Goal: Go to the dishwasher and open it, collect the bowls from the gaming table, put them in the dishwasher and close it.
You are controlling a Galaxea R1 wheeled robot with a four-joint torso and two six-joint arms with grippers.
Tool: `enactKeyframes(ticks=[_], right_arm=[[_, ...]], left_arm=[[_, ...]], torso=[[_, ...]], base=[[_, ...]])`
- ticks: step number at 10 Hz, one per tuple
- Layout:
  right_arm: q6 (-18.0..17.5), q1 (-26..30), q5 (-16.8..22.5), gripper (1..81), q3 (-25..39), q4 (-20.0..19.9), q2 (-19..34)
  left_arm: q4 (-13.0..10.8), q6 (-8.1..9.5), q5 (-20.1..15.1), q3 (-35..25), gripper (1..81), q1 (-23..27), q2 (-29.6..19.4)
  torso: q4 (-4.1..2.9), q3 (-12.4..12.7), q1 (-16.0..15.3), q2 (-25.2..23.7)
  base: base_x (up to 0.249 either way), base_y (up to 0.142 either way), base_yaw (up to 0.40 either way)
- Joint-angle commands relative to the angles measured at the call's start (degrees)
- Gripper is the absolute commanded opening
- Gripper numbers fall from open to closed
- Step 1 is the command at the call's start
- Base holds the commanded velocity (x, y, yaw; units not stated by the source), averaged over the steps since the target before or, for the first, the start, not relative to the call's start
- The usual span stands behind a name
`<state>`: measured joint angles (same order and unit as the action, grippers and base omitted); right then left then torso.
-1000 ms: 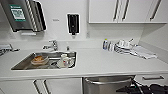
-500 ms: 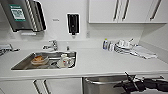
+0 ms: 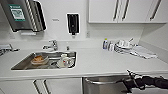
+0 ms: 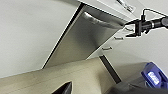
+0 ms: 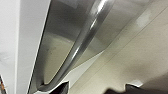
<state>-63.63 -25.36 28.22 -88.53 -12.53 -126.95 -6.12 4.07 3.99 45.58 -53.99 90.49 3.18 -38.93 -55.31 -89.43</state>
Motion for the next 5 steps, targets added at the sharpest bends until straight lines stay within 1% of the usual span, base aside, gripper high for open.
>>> enactKeyframes(ticks=[1, 4, 5], right_arm=[[-4.7, 11.0, 1.4, 81.1, -5.0, 1.8, -2.4], [-7.3, 11.7, 1.6, 81.1, -10.1, 2.2, -6.2], [-8.1, 11.7, 2.1, 81.1, -12.3, 3.2, -7.7]], left_arm=[[-0.8, -0.56, -0.8, -1.3, 81.1, 4.3, -2.8], [-0.9, -0.64, -0.8, -1.1, 81.1, 4.3, -2.8], [-0.9, -0.64, -0.8, -1.1, 81.1, 4.3, -2.8]], torso=[[0.0, 0.0, 0.0, 0.0], [0.0, 0.0, 0.0, 0.0], [0.0, 0.0, 0.0, 0.0]], base=[[0.0, 0.0, 0.0], [0.0, 0.0, 0.0], [0.0, 0.0, 0.0]])
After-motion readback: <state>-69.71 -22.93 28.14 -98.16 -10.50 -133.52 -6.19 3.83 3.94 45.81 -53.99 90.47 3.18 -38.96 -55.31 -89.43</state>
